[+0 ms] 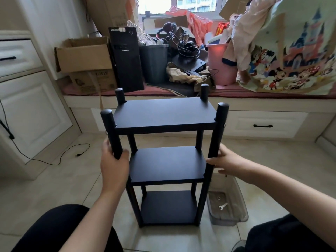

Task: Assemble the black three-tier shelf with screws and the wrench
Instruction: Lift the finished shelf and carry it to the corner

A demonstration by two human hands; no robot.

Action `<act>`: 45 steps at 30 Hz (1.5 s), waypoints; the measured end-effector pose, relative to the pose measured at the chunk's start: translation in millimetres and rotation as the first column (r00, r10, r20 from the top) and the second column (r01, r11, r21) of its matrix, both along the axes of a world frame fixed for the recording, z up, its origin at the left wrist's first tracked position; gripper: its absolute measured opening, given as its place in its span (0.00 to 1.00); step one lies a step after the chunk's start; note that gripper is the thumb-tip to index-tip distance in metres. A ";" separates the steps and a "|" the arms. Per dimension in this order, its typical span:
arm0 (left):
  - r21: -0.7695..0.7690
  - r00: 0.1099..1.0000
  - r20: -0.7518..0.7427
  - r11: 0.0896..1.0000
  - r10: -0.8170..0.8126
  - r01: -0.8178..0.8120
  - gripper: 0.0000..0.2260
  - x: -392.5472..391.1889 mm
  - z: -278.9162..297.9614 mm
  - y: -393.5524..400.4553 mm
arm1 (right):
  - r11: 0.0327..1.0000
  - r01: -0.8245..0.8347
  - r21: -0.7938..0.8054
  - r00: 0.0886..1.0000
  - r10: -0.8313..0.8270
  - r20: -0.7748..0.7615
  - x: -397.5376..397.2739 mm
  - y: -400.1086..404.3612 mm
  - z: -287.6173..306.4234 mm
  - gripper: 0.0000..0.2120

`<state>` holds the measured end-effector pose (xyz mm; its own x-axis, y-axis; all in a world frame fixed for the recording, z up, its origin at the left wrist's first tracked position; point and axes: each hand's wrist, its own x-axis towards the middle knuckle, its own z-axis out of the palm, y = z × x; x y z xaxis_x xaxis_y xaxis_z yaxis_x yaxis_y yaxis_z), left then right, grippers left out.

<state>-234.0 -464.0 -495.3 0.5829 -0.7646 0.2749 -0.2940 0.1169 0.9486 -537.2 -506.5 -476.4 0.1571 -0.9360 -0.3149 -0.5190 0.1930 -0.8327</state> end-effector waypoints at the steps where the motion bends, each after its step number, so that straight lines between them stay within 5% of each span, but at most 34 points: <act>1: -0.063 0.998 -0.023 0.997 -0.051 0.050 0.22 3.1 10.6 1.7 | 1.000 0.021 -0.015 0.998 -0.020 0.063 -1.4 -0.2 8.9 0.23; 7: -0.143 0.981 0.039 0.970 -0.192 0.195 0.29 14.5 54.6 -2.3 | 0.974 0.120 -0.190 0.954 -0.060 0.293 -3.1 -6.5 65.2 0.40; 14: -0.121 0.985 0.034 0.977 -0.170 0.173 0.02 22.7 61.0 -35.2 | 0.927 0.234 -0.294 0.930 -0.124 0.347 17.4 -30.2 82.6 0.11; 19: -0.126 0.987 0.010 0.979 -0.158 0.158 0.02 28.7 67.1 -75.8 | 0.904 0.260 -0.339 0.929 -0.138 0.343 24.9 -65.4 88.8 0.13; 34: -0.194 0.995 -0.047 0.978 -0.091 0.080 0.04 35.7 71.8 -259.3 | 0.903 0.314 -0.292 0.883 -0.164 0.441 35.7 -255.9 83.8 0.04; 45: 0.077 0.966 -0.229 0.988 -0.117 0.137 0.07 43.2 75.0 -280.8 | 0.955 0.280 -0.095 0.928 -0.244 0.283 36.2 -278.4 88.3 0.15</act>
